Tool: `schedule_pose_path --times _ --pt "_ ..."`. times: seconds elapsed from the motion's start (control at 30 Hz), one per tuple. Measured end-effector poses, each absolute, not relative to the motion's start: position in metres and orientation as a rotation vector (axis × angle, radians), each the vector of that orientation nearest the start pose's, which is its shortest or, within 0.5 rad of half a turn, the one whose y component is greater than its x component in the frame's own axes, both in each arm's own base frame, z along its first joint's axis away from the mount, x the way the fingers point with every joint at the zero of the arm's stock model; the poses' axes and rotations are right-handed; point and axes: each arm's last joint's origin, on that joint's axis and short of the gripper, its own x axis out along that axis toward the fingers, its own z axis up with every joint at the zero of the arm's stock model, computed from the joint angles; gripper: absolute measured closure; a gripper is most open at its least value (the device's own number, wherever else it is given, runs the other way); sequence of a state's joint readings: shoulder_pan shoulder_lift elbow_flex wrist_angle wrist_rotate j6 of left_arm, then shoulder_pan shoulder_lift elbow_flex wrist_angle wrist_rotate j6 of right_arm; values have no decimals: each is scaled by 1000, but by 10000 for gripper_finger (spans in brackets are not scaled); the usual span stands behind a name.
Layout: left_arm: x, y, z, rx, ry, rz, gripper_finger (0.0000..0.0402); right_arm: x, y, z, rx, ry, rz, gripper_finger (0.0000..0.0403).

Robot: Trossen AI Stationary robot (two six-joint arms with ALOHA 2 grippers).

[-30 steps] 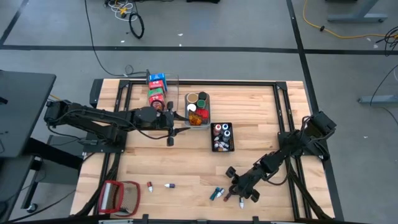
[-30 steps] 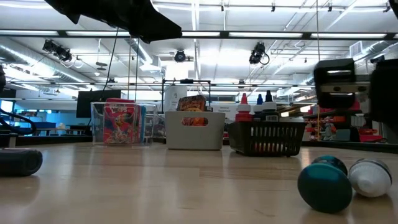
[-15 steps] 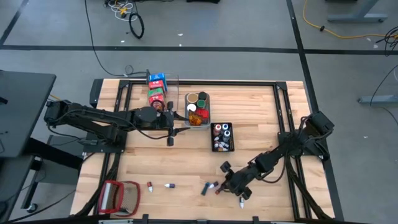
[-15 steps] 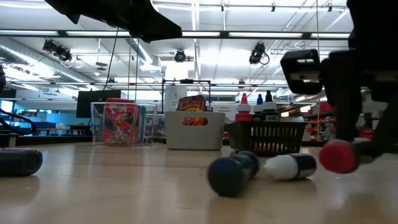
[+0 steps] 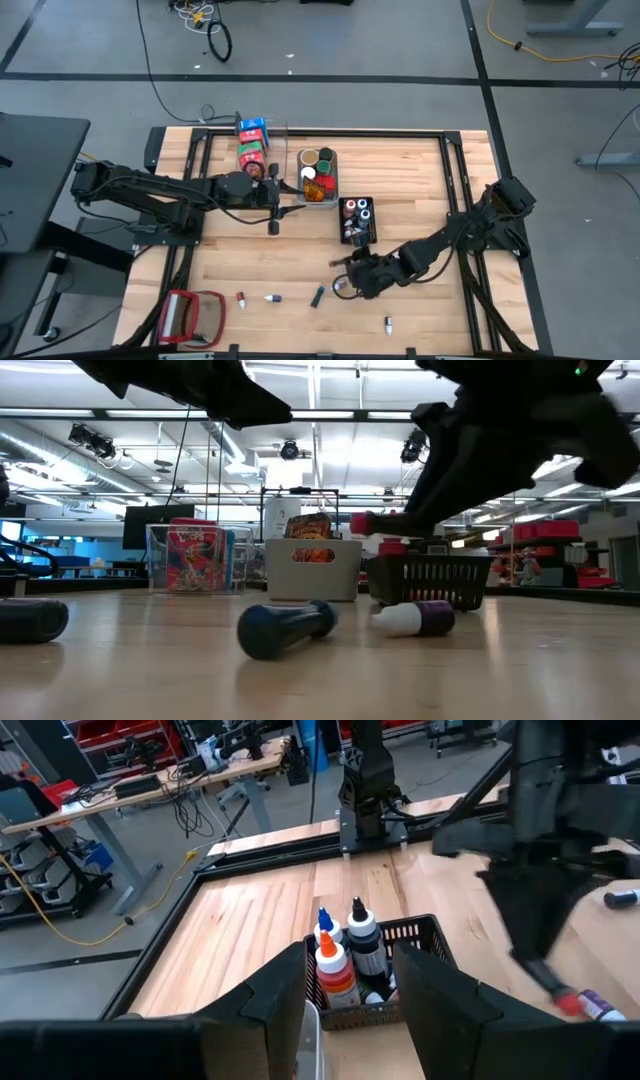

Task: Pick & Place Kitchen Items
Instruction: Put the red food coloring bottle into the black bin

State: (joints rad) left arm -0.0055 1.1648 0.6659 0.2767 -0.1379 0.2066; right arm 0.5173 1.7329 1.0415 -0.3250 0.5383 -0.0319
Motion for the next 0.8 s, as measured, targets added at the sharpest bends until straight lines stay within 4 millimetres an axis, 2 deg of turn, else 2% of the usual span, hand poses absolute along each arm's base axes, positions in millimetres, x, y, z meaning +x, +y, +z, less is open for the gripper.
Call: schedule_pose_path --times 0.17,0.37,0.47,0.57,0.8 --pt "253 3 258 258 258 102 242 294 139 170 -525 968 -195 324" --pt "253 3 257 261 272 100 242 292 110 166 -319 1060 -417 324" --pt "253 3 257 267 271 99 242 297 105 167 -325 1052 -397 324" --pt "253 3 257 282 274 96 242 297 99 166 -370 1121 -329 324" --pt "253 3 256 287 286 94 242 297 91 163 -322 1200 -274 323"
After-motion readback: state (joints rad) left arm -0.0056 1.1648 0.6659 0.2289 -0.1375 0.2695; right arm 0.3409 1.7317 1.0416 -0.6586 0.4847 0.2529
